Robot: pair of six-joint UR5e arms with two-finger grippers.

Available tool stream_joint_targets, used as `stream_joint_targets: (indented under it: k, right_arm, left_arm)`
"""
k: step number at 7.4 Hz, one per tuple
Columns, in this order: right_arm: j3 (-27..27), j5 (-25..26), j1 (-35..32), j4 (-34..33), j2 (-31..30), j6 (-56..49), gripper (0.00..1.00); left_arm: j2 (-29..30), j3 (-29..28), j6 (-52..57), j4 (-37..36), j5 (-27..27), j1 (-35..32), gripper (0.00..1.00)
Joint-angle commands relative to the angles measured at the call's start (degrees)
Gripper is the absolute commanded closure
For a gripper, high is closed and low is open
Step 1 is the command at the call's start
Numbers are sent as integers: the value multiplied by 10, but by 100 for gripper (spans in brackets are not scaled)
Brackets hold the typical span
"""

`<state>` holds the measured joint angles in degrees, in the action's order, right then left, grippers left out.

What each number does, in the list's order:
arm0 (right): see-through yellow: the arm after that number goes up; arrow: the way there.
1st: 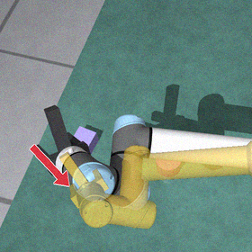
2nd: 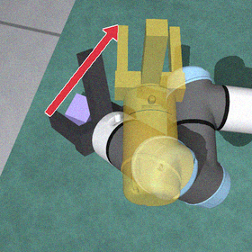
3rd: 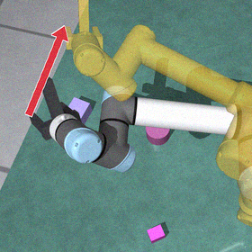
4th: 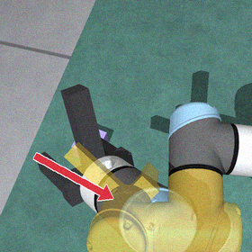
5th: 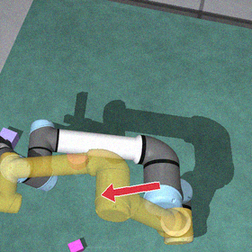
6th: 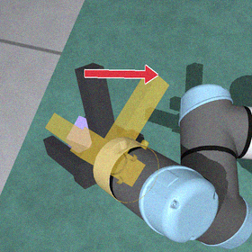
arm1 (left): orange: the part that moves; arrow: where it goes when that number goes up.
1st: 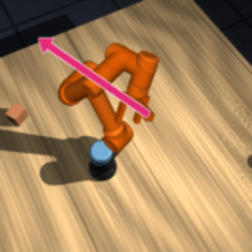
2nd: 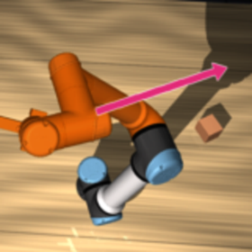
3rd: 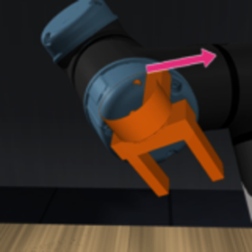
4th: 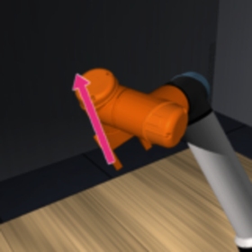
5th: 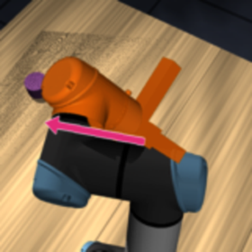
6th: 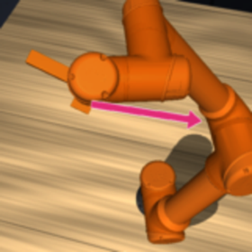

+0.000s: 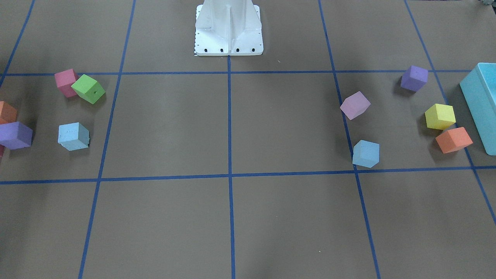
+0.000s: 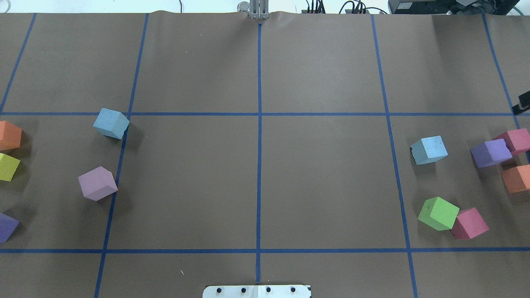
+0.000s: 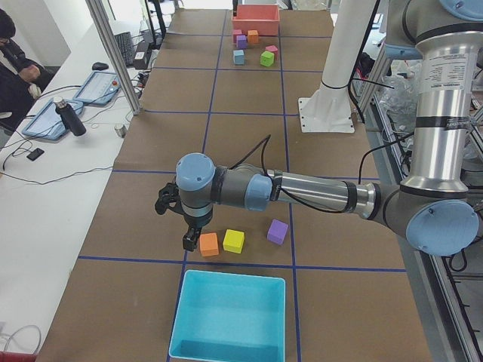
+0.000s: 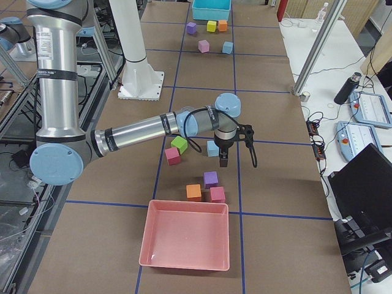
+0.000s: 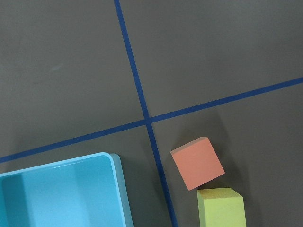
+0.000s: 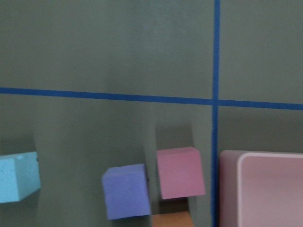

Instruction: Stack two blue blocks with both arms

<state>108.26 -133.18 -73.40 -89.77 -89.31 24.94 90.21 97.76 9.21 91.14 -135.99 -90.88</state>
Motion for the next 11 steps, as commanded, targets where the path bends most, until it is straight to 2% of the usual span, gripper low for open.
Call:
stream_joint_targets:
  k: [1,3,5,9,11]
  right_arm:
    - [5,25,111,30,46,116,0]
    - [-23,123,216,149,50,234,0]
    - [-55,141,233,210,45,229,0]
    - [-58,141,232,210,15,153,0]
    - [-70,141,234,211,12,157,0]
  left_arm:
    - [0,0,0,0,-1,0,2]
    - [0,0,0,1,-1,0,2]
    - [0,-2,0,0,-1,0,2]
    - [-1,1,0,1,-1,0,2]
    - [-1,1,0,1,-1,0,2]
